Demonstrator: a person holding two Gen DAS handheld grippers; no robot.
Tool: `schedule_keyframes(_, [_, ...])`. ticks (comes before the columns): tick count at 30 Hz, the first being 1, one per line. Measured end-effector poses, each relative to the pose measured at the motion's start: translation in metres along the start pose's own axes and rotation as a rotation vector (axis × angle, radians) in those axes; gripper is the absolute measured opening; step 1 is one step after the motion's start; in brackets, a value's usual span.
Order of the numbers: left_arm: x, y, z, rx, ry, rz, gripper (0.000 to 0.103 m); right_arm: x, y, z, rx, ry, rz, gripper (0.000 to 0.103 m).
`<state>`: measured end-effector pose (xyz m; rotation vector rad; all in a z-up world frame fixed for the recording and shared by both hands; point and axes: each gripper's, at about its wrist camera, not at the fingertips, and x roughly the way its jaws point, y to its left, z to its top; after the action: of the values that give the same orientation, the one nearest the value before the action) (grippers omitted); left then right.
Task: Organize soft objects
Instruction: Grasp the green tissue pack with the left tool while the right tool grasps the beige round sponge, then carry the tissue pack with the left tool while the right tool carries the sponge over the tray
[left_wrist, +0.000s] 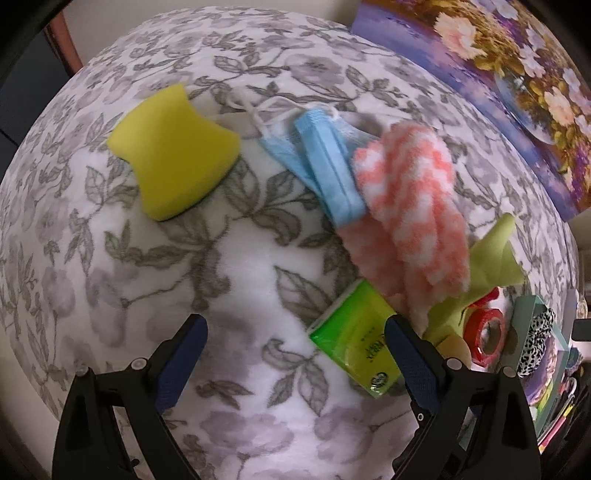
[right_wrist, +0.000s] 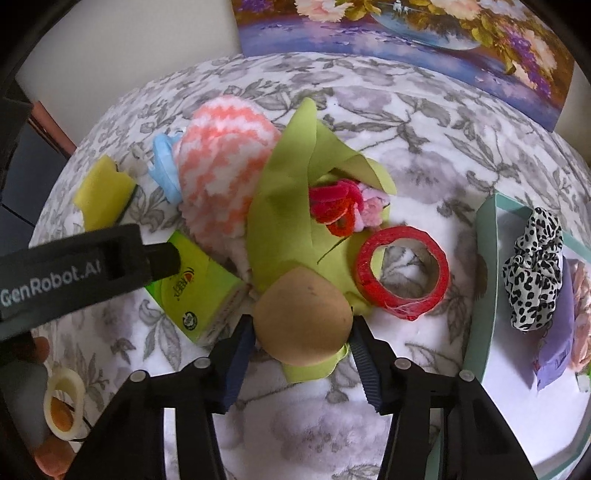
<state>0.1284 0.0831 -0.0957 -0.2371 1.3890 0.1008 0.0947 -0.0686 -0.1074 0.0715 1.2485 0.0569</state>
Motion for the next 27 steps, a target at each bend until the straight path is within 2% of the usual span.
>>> schedule_keyframes(9, [0.008, -0.024, -0.001, 0.007, 0.014, -0.041, 0.097, -0.013, -0.017, -0.001, 0.031, -0.009, 0.025, 0.055])
schedule_keyframes(14, [0.022, -0.034, 0.003, -0.026, 0.004, -0.036, 0.097, -0.018, -0.024, -0.002, 0.036, -0.010, 0.025, 0.055])
schedule_keyframes(19, [0.034, -0.037, 0.002, -0.035, 0.037, -0.075, 0.096, -0.023, -0.030, -0.004, 0.050, -0.013, 0.029, 0.055])
schedule_keyframes(20, [0.035, -0.040, 0.001, -0.028, 0.041, -0.075, 0.094, -0.023, -0.031, -0.004, 0.053, -0.012, 0.030, 0.055])
schedule_keyframes(24, [0.036, -0.047, -0.004, -0.025, 0.044, -0.105, 0.073, -0.023, -0.029, -0.004, 0.052, -0.012, 0.026, 0.055])
schedule_keyframes(27, [0.032, -0.051, -0.009, -0.019, 0.041, -0.127, 0.070, -0.023, -0.029, -0.003, 0.063, -0.014, 0.027, 0.055])
